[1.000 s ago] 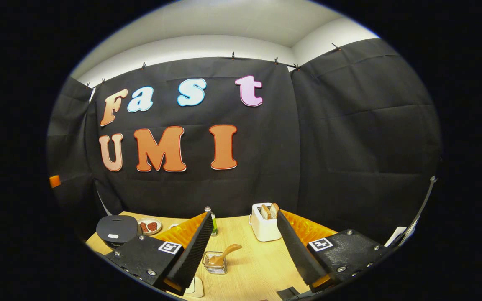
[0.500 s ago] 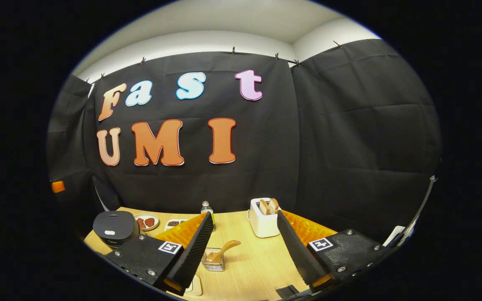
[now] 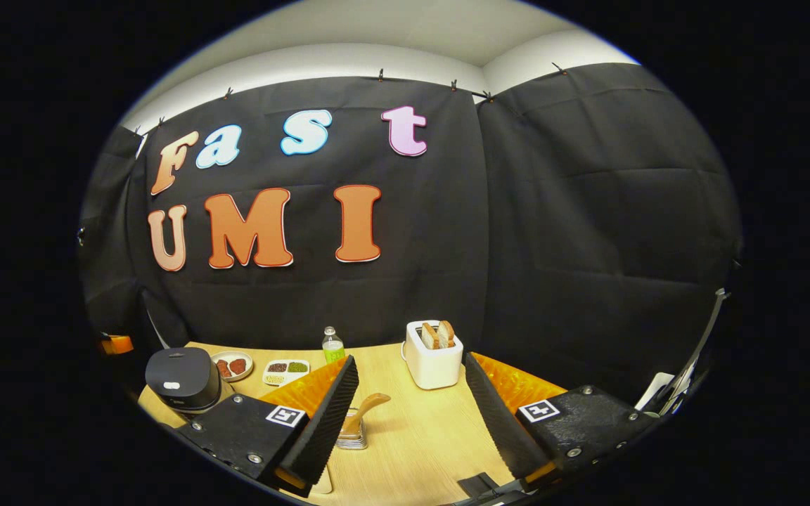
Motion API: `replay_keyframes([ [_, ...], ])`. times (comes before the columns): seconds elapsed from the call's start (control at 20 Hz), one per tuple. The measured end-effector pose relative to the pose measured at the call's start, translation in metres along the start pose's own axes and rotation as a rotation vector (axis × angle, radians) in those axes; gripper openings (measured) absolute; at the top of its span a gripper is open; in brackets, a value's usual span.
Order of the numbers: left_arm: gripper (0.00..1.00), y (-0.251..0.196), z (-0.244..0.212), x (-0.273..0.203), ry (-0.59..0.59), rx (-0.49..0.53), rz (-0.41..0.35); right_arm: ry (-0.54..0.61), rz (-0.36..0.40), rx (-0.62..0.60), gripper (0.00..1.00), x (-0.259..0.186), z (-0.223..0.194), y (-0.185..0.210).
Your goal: Close the left gripper, press the button to open the rice cooker; take a wooden spoon from the chopstick holder with the right hand, scoop a spoonful of rice and pour it into the rice cooker, then put the wooden spoon back into the chopstick holder.
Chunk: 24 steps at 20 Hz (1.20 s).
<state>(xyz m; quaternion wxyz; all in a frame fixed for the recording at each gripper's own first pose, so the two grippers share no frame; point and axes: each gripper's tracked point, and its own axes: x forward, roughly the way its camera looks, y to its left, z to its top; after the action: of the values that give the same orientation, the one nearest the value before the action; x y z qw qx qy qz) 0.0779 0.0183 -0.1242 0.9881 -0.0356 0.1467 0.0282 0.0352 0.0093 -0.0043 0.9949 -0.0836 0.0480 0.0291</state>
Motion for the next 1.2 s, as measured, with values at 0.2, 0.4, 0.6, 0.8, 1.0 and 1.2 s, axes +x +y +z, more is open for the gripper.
replay_keyframes([
  [0.2,0.04,-0.008,-0.032,0.026,0.08,0.03,-0.021,0.012,-0.029,0.006,0.95,0.0,-0.003,-0.01],
  [0.4,0.01,-0.011,-0.056,0.045,0.138,0.051,-0.031,0.025,-0.062,0.008,0.95,0.0,-0.008,-0.02],
  [0.6,0.04,-0.013,-0.08,0.057,0.192,0.061,-0.032,0.042,-0.081,0.006,0.95,0.0,-0.012,-0.026],
  [0.8,0.04,-0.014,-0.092,0.056,0.214,0.053,-0.034,0.049,-0.088,0.004,0.94,0.0,-0.014,-0.028],
  [1.0,0.01,-0.013,-0.103,0.06,0.272,0.036,-0.043,0.071,-0.077,0.011,0.95,0.004,-0.022,-0.023],
  [1.2,0.05,-0.013,-0.1,0.06,0.234,0.033,-0.047,0.073,-0.05,0.013,0.95,0.001,-0.023,-0.018],
])
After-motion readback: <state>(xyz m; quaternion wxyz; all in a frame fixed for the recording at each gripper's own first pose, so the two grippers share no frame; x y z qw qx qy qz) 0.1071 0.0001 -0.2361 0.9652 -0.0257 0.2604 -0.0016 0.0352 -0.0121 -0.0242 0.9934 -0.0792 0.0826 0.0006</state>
